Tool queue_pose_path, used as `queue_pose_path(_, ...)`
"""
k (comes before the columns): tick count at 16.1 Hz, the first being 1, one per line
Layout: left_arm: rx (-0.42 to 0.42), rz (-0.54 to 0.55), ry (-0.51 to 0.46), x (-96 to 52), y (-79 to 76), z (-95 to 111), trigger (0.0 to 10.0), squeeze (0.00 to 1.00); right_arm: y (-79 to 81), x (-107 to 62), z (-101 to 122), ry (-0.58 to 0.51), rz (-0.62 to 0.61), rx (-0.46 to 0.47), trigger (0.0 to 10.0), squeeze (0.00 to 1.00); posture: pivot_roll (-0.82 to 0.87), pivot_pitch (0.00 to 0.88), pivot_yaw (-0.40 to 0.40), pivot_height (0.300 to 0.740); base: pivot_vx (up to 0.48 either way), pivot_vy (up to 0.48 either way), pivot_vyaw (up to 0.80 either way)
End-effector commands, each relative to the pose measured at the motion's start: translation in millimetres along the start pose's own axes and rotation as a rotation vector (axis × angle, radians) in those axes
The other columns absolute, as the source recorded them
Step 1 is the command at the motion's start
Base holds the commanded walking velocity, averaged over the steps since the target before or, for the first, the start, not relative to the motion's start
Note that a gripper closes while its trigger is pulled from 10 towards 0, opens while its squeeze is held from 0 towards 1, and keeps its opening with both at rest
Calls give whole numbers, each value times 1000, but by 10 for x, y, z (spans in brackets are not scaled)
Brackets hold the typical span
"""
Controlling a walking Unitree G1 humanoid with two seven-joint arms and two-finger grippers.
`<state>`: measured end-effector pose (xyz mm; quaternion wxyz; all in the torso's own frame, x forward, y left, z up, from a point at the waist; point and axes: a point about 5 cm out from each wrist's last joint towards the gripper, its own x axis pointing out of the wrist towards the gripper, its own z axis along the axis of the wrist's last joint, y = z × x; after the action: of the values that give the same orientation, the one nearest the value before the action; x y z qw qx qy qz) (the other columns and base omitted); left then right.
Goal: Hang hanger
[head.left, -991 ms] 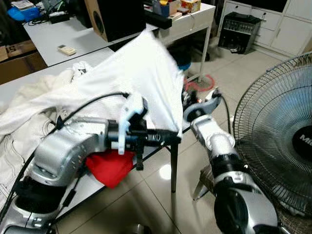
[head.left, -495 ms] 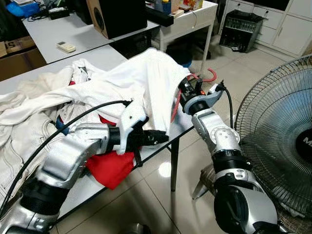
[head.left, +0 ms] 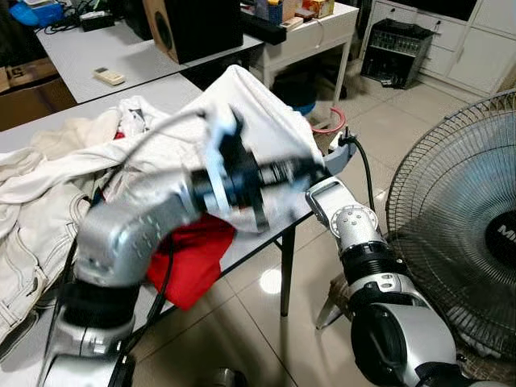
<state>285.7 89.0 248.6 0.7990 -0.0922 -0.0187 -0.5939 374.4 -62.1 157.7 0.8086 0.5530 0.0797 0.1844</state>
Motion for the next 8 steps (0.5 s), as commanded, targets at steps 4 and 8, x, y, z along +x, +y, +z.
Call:
queue_pose_path(4, 190, 294, 73, -152, 425, 164, 0, 0, 248, -212, -289, 90, 101, -16, 10000, 0, 15, 0, 81, 740, 0, 0, 0)
queue_pose_path(8, 287, 464, 94, -227, 624, 230, 0, 0, 292, -496, -141, 66, 114, -28, 10000, 0, 0, 0, 83, 740, 0, 0, 0)
